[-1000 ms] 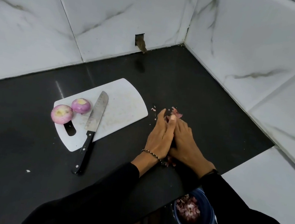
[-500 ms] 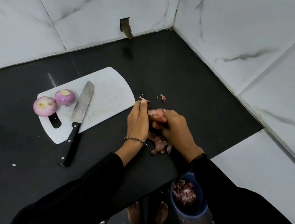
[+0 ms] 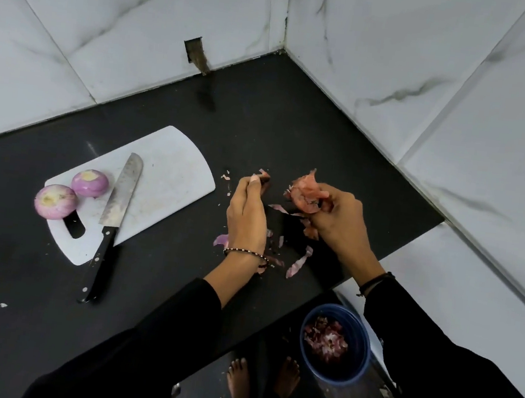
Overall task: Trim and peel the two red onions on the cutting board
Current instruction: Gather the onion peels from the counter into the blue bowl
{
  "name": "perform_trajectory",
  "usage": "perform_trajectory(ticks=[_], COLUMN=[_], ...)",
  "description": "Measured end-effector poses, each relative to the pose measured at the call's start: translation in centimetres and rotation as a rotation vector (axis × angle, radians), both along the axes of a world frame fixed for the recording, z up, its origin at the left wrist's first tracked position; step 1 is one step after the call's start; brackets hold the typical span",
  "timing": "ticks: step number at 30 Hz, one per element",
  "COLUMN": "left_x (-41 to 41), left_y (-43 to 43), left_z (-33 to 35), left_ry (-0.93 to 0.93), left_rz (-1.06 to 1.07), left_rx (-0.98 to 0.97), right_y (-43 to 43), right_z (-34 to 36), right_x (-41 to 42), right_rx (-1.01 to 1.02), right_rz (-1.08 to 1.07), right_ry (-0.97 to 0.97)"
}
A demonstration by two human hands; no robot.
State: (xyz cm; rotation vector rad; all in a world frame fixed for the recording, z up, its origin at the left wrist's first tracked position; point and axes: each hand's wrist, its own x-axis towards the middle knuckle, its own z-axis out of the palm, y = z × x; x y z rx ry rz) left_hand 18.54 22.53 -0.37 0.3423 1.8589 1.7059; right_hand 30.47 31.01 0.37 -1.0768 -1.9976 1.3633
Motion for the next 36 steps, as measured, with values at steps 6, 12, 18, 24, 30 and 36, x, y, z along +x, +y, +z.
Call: perform_trajectory(ticks=[6,12,18,24,30,36], left_x=[3.5,8.4,13.3,17.9,21.9,23.6], left_y=[2.1,3.1,3.2,1.6,0.2,0.5], left_z=[1.4,0.9,-0.8,-3.3,-8.5,-15.9], left_ry=[0.013,-0.061,-0.099,-0.105,-0.192,-0.256], left_rz=[-0.086,-0.227,-0.390,-0.545,-0.593,-0.607], left_rx=[0.056,0.089,0.076,0.021,-0.084,-0.261], right_y=[0.7,0.1,-1.4,-3.1,-4.5,-5.6], right_z=[0.6,0.0,-1.4,-4.7,-11.3,-19.6], right_x=[3.8,8.7,14.8,19.6,23.1,25.4], right_rx=[-0.024,-0.019,-0.056,-0.063,-0.135,-0.216], right_rz=[-0.107,-0.235,-0.356,-0.426,-0.486,-0.527], right_ry=[0.000,-0.008,0.032,-0.022,-0.093,-0.202])
